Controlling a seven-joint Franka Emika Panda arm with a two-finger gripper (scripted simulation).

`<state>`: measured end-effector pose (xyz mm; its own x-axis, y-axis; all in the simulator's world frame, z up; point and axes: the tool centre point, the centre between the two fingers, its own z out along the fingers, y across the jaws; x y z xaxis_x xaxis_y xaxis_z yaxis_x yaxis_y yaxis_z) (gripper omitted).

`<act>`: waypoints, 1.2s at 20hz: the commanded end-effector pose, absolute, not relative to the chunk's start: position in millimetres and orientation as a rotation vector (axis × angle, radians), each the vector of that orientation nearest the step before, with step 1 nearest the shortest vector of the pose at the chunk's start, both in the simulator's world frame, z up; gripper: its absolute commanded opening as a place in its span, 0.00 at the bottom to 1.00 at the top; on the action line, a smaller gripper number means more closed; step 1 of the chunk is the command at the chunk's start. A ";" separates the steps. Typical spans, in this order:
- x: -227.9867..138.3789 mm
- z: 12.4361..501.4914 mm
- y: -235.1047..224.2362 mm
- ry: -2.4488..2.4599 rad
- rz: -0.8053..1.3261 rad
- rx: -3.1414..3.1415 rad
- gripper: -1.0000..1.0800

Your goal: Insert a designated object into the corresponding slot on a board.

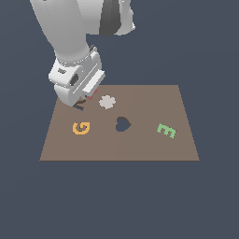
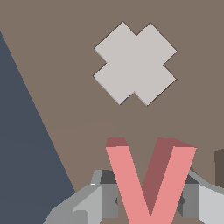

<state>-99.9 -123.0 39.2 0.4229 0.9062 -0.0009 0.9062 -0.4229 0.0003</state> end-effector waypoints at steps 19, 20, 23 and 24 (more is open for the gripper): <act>-54.0 40.3 -162.3 2.120 -0.002 2.318 0.00; -53.2 40.3 -162.6 2.125 -0.002 2.313 0.00; -52.2 40.3 -162.8 2.132 -0.002 2.306 0.00; -52.2 40.3 -162.6 2.132 -0.002 2.307 0.00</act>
<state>-52.7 -162.8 40.2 0.0816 0.9967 -0.0011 0.9967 -0.0816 -0.0004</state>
